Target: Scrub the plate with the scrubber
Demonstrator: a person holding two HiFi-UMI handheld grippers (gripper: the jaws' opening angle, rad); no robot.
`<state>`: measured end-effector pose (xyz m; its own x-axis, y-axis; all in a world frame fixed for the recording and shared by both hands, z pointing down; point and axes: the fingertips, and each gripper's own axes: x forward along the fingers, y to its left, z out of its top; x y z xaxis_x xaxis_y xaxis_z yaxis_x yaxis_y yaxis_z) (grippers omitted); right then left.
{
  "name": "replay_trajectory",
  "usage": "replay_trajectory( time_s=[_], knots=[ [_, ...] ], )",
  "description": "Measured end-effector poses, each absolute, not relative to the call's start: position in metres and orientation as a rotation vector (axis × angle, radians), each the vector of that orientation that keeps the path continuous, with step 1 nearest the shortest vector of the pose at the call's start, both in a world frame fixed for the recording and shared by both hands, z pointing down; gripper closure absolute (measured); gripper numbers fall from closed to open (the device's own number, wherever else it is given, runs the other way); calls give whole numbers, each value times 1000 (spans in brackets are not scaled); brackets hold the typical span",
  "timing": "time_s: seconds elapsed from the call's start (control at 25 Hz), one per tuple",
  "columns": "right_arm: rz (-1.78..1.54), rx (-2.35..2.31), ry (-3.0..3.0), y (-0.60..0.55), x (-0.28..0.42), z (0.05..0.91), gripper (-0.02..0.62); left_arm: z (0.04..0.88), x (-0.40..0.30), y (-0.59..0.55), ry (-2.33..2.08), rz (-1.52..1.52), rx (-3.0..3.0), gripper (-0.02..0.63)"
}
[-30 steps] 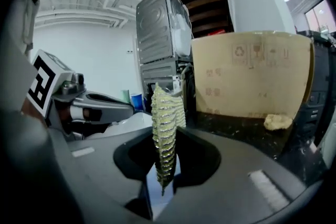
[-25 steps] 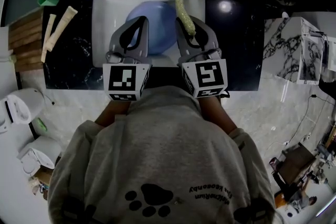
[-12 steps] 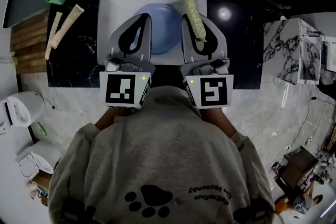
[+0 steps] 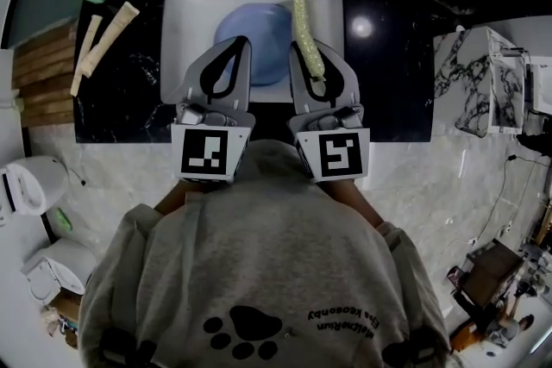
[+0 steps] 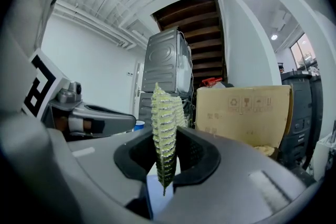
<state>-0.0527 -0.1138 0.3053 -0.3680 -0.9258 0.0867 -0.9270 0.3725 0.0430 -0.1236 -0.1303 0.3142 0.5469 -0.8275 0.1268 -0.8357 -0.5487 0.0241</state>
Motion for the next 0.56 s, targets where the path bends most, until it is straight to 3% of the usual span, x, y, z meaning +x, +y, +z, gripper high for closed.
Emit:
replay_trajectory(
  time_s=[0.56],
  knots=[
    [30,1706,-2476,-128,-50,309,528,313,-124,-144,-1379,167,2743,601]
  ],
)
